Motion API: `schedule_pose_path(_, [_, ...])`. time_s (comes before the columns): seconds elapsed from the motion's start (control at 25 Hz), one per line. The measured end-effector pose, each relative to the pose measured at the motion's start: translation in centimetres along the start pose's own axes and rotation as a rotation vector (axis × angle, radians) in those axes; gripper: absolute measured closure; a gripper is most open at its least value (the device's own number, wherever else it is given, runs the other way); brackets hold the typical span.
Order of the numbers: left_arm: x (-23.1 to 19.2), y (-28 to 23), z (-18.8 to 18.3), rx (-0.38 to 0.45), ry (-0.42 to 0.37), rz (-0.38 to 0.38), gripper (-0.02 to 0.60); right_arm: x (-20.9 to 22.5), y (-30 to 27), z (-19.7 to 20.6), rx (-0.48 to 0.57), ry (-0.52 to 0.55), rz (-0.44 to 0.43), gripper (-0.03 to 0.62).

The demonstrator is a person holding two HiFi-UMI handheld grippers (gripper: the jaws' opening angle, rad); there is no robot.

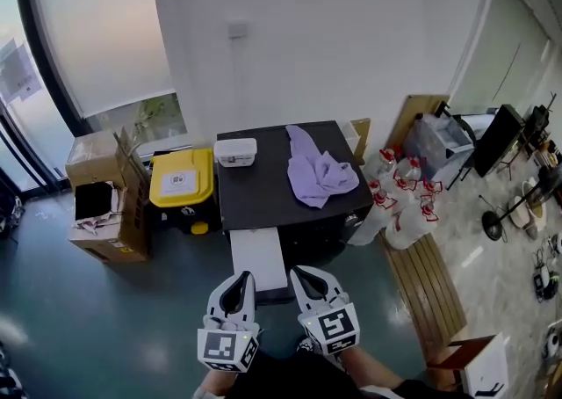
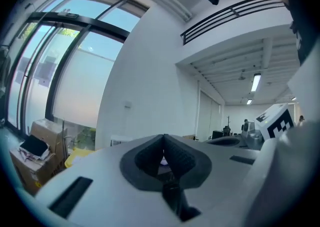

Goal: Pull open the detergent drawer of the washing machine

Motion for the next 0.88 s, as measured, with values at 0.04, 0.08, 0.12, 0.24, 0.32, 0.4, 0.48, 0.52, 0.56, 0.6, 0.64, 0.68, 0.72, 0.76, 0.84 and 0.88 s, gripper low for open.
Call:
schedule_pose_path(0.04, [0.0,0.1,-1.2,0.021,-0.008,-0.007,0.560,0.2,0.1,-0.6,0.012,-0.001,0.004,0.586])
schedule_pose_path(0.08, [-0.1,0.2,-2.4,0.042,-0.017,-0.014,0.560,0.4,0.2,-1.3,0.022,0.000,0.007,0.586])
schedule_pose_path(0.12, [-0.2,0.2,-3.4,0.062,-0.026,-0.019,0.560,0.6,0.3,-2.0,0.034,0.003,0.011,0.586])
schedule_pose_path(0.24, [-0.5,-0.1,-5.7,0.114,-0.066,-0.032,0.560,1.2,0.6,-3.9,0.080,0.015,0.027,0.586])
schedule_pose_path(0.32, [-0.7,-0.3,-6.5,0.138,-0.079,-0.040,0.560,1.3,0.6,-4.9,0.105,0.024,0.035,0.586])
schedule_pose_path(0.4, [-0.8,-0.2,-7.1,0.153,-0.077,-0.051,0.560,1.3,0.6,-5.5,0.119,0.030,0.035,0.586])
schedule_pose_path(0.48, [-0.9,0.1,-7.2,0.156,-0.086,-0.072,0.560,1.2,0.7,-5.7,0.125,0.035,0.031,0.586])
schedule_pose_path(0.52, [-0.9,0.1,-7.1,0.154,-0.092,-0.084,0.560,1.2,0.7,-5.8,0.127,0.037,0.029,0.586])
schedule_pose_path(0.56, [-1.1,0.2,-7.0,0.150,-0.097,-0.095,0.560,1.1,0.8,-6.0,0.129,0.040,0.028,0.586])
schedule_pose_path(0.6, [-1.2,0.2,-6.8,0.146,-0.099,-0.104,0.560,1.0,0.8,-6.1,0.130,0.044,0.026,0.586])
schedule_pose_path(0.64, [-1.4,0.3,-6.7,0.141,-0.099,-0.112,0.560,1.0,0.8,-6.3,0.132,0.049,0.025,0.586])
schedule_pose_path(0.68, [-1.5,0.3,-6.5,0.138,-0.096,-0.117,0.560,0.9,0.9,-6.3,0.134,0.055,0.025,0.586])
schedule_pose_path(0.72, [-1.6,0.4,-6.4,0.135,-0.092,-0.121,0.560,0.9,0.9,-6.3,0.137,0.060,0.026,0.586])
schedule_pose_path(0.76, [-1.6,0.5,-6.2,0.135,-0.089,-0.123,0.560,1.0,1.0,-6.4,0.140,0.063,0.026,0.586])
schedule_pose_path(0.84, [-1.4,0.7,-6.0,0.136,-0.082,-0.122,0.560,1.0,1.2,-6.4,0.149,0.063,0.023,0.586])
schedule_pose_path(0.88, [-1.2,0.7,-5.8,0.136,-0.078,-0.120,0.560,1.0,1.3,-6.4,0.152,0.064,0.021,0.586])
Point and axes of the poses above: the fingertips, and each gripper's own axes: y backward along the fingers, x to its right, z out of its underside, the point moved 2 cm from there along y, backward along the fingers, and after that the axes turned 6 degrees about -x, right-handed, at the moved point
